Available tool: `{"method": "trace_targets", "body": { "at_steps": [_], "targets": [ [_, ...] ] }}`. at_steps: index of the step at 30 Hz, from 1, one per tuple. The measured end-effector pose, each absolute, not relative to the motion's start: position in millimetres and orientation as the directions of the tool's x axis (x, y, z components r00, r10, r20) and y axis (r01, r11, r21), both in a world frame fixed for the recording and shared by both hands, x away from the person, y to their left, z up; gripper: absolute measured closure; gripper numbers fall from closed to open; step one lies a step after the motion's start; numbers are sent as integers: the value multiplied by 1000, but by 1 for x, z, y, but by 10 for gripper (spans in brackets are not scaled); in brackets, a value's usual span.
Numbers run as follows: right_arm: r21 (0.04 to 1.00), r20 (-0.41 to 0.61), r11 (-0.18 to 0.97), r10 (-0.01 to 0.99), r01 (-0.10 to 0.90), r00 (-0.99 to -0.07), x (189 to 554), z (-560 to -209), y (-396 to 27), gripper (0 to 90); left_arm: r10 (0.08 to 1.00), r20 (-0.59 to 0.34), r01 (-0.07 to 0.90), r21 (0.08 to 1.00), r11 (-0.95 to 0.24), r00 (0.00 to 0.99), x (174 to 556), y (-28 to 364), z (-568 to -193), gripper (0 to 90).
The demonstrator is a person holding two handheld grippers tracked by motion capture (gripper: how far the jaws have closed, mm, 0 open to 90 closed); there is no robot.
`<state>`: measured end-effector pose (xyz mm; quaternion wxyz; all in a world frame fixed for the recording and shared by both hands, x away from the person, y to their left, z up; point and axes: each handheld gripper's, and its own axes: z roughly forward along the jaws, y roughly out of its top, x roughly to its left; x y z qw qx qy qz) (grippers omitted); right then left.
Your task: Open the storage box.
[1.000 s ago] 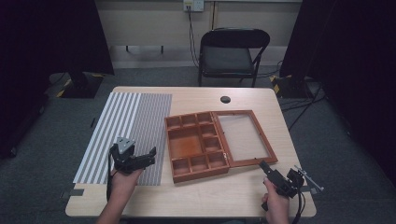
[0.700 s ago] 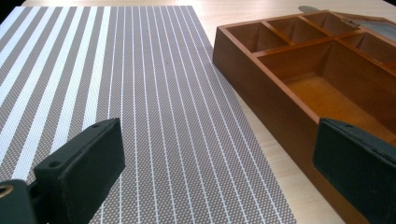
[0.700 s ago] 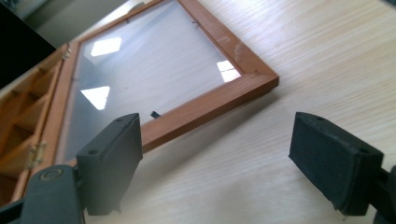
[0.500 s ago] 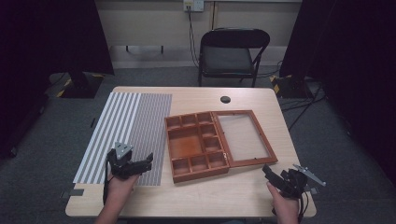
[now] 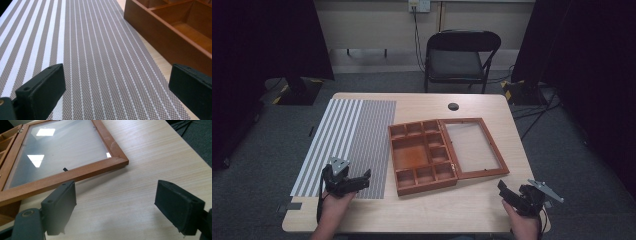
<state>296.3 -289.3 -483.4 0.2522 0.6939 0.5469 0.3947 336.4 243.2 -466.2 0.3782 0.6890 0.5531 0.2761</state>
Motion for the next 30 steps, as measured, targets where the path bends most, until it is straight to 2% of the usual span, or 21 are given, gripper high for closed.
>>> {"method": "trace_targets", "body": {
  "at_steps": [10, 17, 24, 30],
  "targets": [
    [780, 186, -205, 978, 591, 95, 293, -491, -292, 157, 975, -24, 616, 778, -120, 220, 324, 254, -485, 7],
    [775, 169, -190, 981, 603, 92, 293, -493, -291, 152, 977, -69, 655, 751, -83, 202, 321, 263, -496, 8],
    [768, 104, -119, 993, 629, 62, 296, -496, -285, 136, 976, -101, 672, 738, -56, 193, 323, 268, -500, 8],
    [765, 108, -115, 993, 633, 50, 295, -496, -285, 132, 976, -94, 675, 735, -66, 198, 324, 267, -500, 8]
  ]
}}
